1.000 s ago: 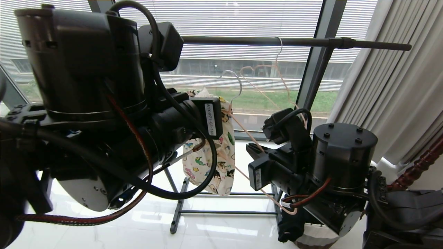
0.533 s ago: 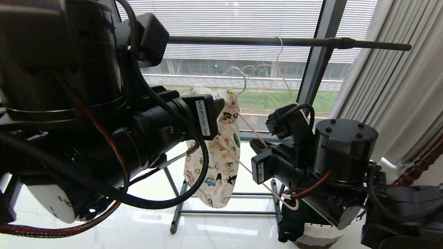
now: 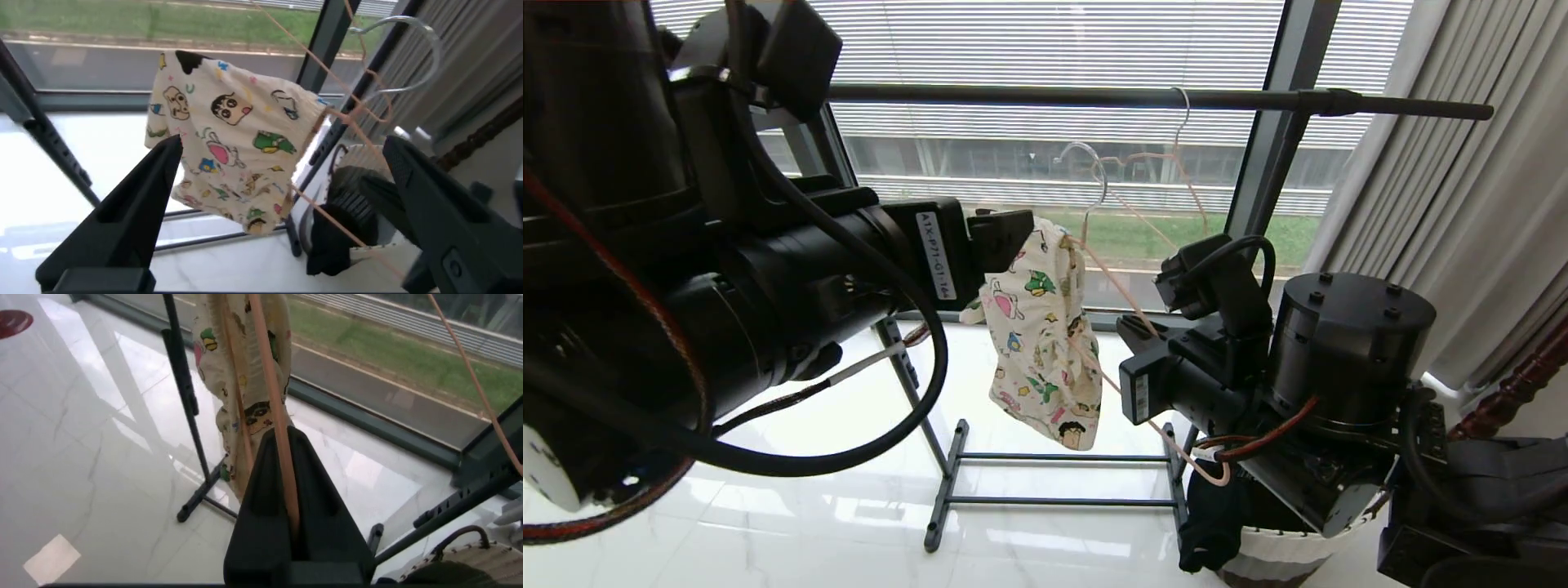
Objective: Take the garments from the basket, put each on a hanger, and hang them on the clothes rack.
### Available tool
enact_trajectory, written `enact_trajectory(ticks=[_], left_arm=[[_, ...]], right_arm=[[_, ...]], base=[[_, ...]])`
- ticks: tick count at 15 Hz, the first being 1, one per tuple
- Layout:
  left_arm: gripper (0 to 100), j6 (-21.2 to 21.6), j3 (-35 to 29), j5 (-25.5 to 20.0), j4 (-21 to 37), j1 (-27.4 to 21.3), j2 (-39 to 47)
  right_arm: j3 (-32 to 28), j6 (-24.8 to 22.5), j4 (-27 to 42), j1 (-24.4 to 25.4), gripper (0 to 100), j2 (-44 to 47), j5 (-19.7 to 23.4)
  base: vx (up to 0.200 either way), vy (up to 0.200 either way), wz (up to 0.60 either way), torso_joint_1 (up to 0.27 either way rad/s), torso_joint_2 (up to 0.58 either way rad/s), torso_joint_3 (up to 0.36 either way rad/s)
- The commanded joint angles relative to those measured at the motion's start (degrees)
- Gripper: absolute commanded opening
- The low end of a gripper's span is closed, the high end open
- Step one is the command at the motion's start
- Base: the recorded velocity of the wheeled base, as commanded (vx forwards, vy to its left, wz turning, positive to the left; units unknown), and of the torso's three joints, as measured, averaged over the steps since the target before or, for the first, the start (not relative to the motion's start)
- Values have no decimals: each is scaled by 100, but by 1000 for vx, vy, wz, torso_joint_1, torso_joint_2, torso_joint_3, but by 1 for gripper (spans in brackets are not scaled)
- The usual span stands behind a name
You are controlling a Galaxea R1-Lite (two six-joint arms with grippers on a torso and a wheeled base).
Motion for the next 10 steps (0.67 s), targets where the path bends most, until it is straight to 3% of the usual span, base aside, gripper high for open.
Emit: enact_trajectory(ticks=[1,3,4,5,7,8,10], left_arm=[[100,543,269,-408,-27,616,-412],[100,1176,638,-1823,-18,1117,-931],[100,1940,1130,-2939,-18,1662,-1344],[100,2547,1552,-3536,-18,1926,-1590],[100,3083,2035,-3967,-18,1987,-1818],[100,3136,2290,-4240,-27,1979,-1915],[100,3144,2536,-4582,-27,1917,-2047]], right_arm=[[95,-131,-2,-25,0,-177,149],[342,-395,15,-122,0,-441,738],[596,-658,42,-236,0,-678,1124],[781,-764,138,-254,0,-854,1397],[1018,-913,499,-254,0,-1179,1915],[1220,-1151,947,-254,0,-1495,2434],[1379,-1511,1316,-245,0,-1768,2856]], base=[[0,0,0,0,0,0],[0,0,0,0,0,0],[0,0,0,0,0,0],[0,0,0,0,0,0],[0,0,0,0,0,0],[0,0,0,0,0,0],[0,0,0,0,0,0]])
